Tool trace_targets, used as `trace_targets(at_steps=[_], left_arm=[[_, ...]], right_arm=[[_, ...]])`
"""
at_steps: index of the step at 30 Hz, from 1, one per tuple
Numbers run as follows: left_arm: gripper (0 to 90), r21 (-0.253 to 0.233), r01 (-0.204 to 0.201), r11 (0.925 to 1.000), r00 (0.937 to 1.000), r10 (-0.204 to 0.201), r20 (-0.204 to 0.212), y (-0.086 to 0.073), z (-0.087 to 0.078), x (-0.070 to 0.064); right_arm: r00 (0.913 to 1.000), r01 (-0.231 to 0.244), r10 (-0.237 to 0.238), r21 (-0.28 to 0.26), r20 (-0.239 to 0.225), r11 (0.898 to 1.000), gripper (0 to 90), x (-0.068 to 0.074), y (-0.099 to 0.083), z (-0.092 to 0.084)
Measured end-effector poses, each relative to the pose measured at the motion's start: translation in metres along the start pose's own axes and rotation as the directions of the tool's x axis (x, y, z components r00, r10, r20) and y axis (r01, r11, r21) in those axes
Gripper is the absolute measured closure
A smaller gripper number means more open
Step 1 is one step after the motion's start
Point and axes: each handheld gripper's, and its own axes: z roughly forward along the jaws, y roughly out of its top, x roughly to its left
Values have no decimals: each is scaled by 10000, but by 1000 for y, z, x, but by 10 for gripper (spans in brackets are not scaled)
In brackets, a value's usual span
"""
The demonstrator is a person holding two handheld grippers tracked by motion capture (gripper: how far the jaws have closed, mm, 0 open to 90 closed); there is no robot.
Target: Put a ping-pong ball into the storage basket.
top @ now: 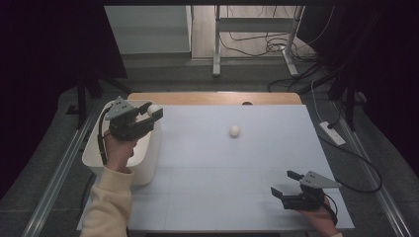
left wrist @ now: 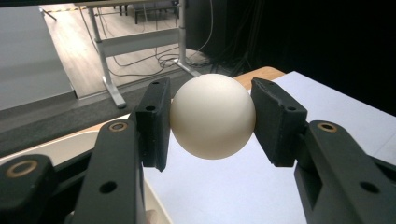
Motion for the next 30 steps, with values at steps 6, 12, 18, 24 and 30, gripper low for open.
trace_targets(at_steps=[6,12,18,24,30], left_arm=[[507,167,89,9998,9995,-83,-320,-1,0,7],[507,270,261,9993,9977,-243,-632,-2,-1,17],[506,429,392,9983,9956,-353,-871,-2,-1,26],[506,690,561,9960,9929,-484,-1091,-3,2,35],[506,1061,560,9928,9907,-420,-1295,-5,9,40]], right_arm=[[10000,5,-5,-4,5,10000,103,0,0,0],[10000,15,-15,35,22,10000,103,0,0,0],[10000,23,-23,38,30,10000,103,0,0,1],[10000,36,-36,36,22,10000,103,0,0,1],[10000,22,-22,39,16,10000,103,0,0,1]])
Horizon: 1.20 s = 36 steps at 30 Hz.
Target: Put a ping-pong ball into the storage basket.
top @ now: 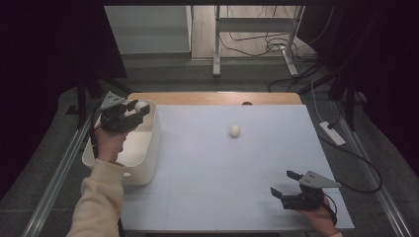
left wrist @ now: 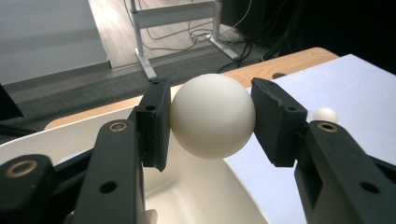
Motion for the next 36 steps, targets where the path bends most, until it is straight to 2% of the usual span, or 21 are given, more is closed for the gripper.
trace_targets(at_steps=[5,18,20,36], left_arm=[[506,277,86,9996,10000,-87,41,-1,5,3],[504,1036,175,9945,9996,-152,-230,-4,15,9],[504,1020,259,9944,9996,-251,-89,-4,15,9],[497,974,215,9950,9997,-205,-113,-4,14,9]], right_arm=[[10000,-14,14,1,0,10000,103,0,0,0],[10000,-24,24,-2,-8,10000,103,-1,0,0],[10000,-25,25,1,5,10000,103,0,0,0],[10000,-34,34,-4,-10,10000,103,0,0,0]])
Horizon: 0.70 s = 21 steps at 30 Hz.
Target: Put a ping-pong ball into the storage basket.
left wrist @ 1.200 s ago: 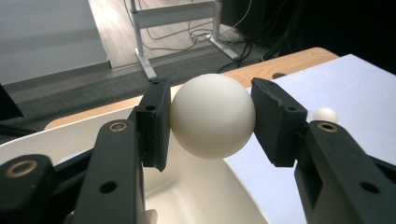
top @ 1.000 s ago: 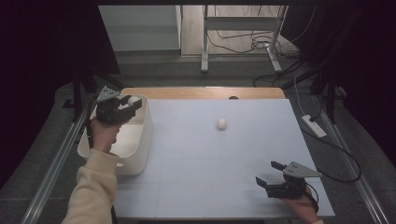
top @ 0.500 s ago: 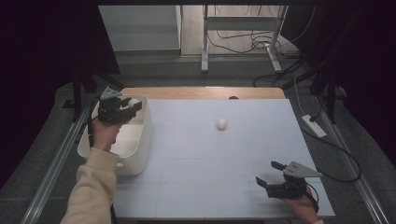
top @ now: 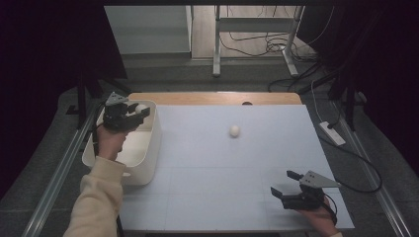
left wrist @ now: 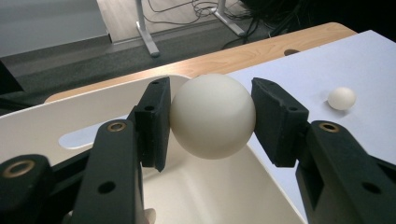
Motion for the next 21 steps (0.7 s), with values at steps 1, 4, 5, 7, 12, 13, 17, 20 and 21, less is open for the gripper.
trace_targets(at_steps=[1,4,5,7,12,13,17,20,21], left_arm=[[490,-7,-4,10000,10000,4,0,0,0,0],[363,-87,-55,9999,10000,55,-41,0,0,-1],[310,-101,-52,9999,10000,52,-33,1,0,-2],[246,-80,-82,9999,10000,82,-11,1,-1,-4],[197,-179,9,9998,9992,-1,405,2,-4,-7],[179,-224,21,9997,9986,-9,530,2,-5,-8],[162,-407,32,9992,9953,8,973,3,-9,-13],[151,-528,30,9986,9922,36,1243,4,-12,-16],[148,-648,2,9979,9879,98,1546,5,-14,-20]], right_arm=[[10000,1,-1,1,0,10000,103,0,0,0],[10000,8,-8,-2,2,10000,103,0,0,0],[10000,8,-8,-5,6,10000,103,0,0,0],[10000,5,-5,7,21,10000,103,0,0,0],[10000,1,-1,2,23,10000,103,0,0,0],[10000,11,-11,3,18,10000,103,0,0,-1],[10000,-8,8,-8,22,10000,103,0,0,-1],[10000,-3,3,-22,19,10000,103,0,0,0],[10000,-1,1,-31,19,10000,103,0,0,0]])
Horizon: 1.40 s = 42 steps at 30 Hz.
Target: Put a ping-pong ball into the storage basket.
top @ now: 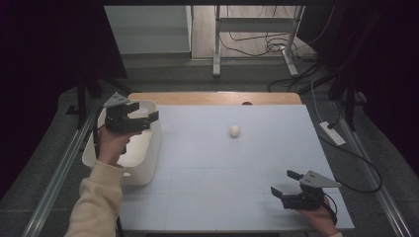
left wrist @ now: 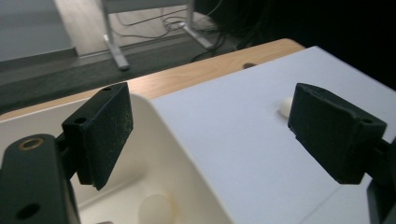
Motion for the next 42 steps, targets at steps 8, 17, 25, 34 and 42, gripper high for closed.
trace_targets(at_steps=[8,17,25,34,42], left_arm=[[140,-175,-214,9996,9974,226,687,1,-5,-13],[137,-368,-202,9991,9943,239,1039,3,-8,-22],[136,-437,-298,9986,9908,353,1306,3,-7,-30],[138,-530,-495,9974,9865,572,1536,2,-7,-43],[139,-580,-595,9965,9817,690,1778,3,-3,-53]], right_arm=[[10000,-96,96,-91,-20,9999,103,-1,2,2],[9999,-169,169,-141,17,9998,103,-3,4,4],[9997,-242,243,-208,63,9995,103,-3,4,3],[9999,-147,148,-276,44,9995,104,-1,4,2],[9999,-144,145,-259,27,9996,104,-2,4,2]])
